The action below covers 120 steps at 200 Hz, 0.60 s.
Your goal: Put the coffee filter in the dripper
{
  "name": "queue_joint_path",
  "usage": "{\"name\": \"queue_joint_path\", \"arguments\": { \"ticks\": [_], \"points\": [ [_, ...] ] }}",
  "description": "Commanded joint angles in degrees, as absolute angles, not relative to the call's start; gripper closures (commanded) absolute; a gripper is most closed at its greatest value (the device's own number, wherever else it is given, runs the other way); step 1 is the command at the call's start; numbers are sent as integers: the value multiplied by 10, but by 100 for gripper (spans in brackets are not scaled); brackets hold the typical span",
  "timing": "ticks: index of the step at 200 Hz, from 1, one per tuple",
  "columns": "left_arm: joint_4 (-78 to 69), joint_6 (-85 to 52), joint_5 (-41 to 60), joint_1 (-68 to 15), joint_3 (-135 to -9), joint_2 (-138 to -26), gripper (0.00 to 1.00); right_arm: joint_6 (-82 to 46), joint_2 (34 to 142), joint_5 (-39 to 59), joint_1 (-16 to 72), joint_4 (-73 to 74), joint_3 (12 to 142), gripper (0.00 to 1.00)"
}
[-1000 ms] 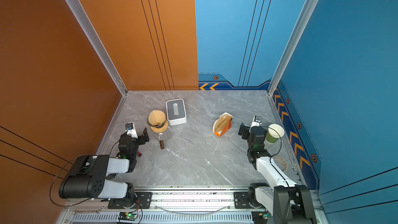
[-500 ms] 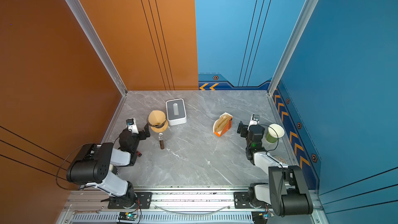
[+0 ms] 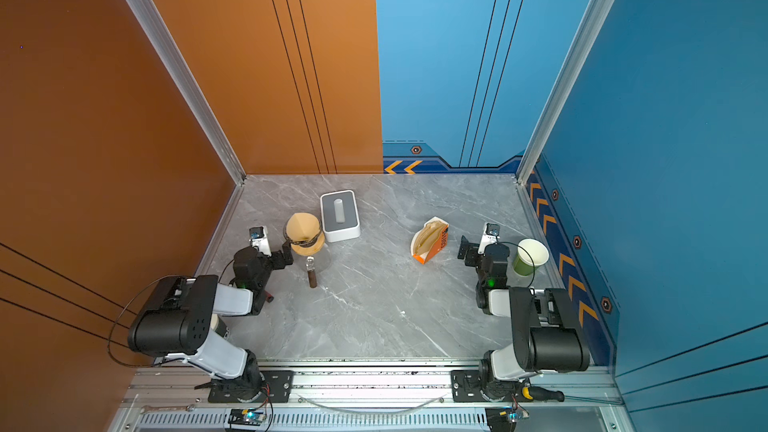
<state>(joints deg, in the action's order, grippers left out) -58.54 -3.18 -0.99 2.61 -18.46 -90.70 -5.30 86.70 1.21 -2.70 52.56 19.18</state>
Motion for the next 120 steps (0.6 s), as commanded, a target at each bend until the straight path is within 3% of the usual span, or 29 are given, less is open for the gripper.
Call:
{"name": "queue_joint_path", "arguments": {
  "ticks": [1,35,65,120],
  "points": [
    [-566,-16,1,21,-201,-898,2,-44,892,76,-30,569,196,0],
    [-548,1,32,17,-211,-899,2,-40,891,66,-26,559,199,0],
    [-544,4,29,13,-212,-898,2,-47,888,-8,-10,540,206,0],
    [-543,4,29,13,-213,-898,2,-30,888,42,-11,602,174,0]
  ]
}}
